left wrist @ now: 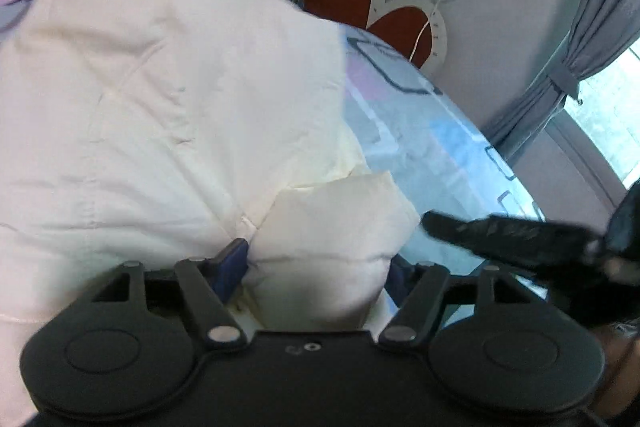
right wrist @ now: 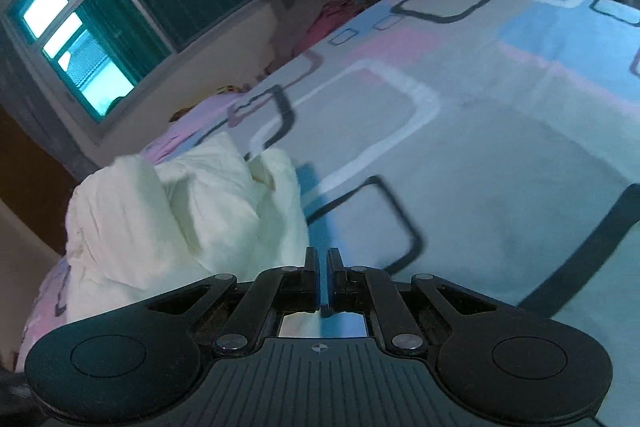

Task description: Fold large clothes

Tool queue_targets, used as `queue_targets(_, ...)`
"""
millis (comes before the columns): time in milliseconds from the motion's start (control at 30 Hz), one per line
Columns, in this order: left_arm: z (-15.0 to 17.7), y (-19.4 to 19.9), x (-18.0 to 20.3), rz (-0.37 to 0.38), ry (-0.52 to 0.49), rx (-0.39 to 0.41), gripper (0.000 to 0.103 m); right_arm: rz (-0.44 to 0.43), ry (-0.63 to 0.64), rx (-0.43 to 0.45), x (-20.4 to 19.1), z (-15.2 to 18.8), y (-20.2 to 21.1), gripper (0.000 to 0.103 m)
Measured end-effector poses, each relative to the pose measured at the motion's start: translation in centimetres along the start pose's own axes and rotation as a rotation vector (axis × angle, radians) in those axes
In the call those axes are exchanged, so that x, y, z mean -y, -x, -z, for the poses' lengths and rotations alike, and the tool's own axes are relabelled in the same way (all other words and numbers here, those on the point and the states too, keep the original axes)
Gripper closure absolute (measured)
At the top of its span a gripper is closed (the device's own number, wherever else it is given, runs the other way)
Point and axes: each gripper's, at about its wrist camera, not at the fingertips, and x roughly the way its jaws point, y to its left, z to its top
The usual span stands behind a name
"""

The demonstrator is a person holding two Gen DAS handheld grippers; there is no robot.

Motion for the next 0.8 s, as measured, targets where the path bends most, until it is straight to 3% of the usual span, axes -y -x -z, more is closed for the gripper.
queue_targets(233, -0.3, 1.4, 0.7, 0.005, 0.018, -0.027, 0.025, -0.018, -0.009, 0.015, 0.6, -1.2, 0.9, 0.098)
queue_targets(433, -0.6, 5.5, 1.5, 0.015, 0.006, 0.034, 0.021, -0.036, 0.039, 0.046, -1.8, -2.3, 0.7, 0.097)
queue_targets(467, -0.7, 6.2, 1.3, 0.018, 0.007, 0.052, 0.021, -0.035, 0.051, 0.056, -2.2, -2.3, 0.8, 0.09)
queue_targets(500, -0.8, 7.0, 1.1, 0.021, 0.014, 0.07, 0.021, -0.034, 0.06, 0.073, -2.6, -2.3, 1.0, 0.06)
queue_targets(533, -1.0, 7.8, 0.8, 0.026, 0.022, 0.085, 0.021, -0.029, 0.067, 0.099, -3.0, -2.2, 1.2, 0.036)
queue_targets(567, -1.2, 8.8, 0.3, 0.029, 0.029, 0.103, 0.021, -0.028, 0.084, 0.131, -3.5, -2.2, 1.5, 0.024)
queue_targets(700, -2.2, 12.0, -2.9, -0.036, 0.062, 0.223, 0.021, -0.117, 0.158, 0.13, -5.9, -2.7, 1.4, 0.024)
queue_targets(800, -3.2, 13.1, -7.0, -0.099, 0.115, 0.279, 0.03, -0.186, 0.209, 0.13, -8.4, -3.6, 0.9, 0.025)
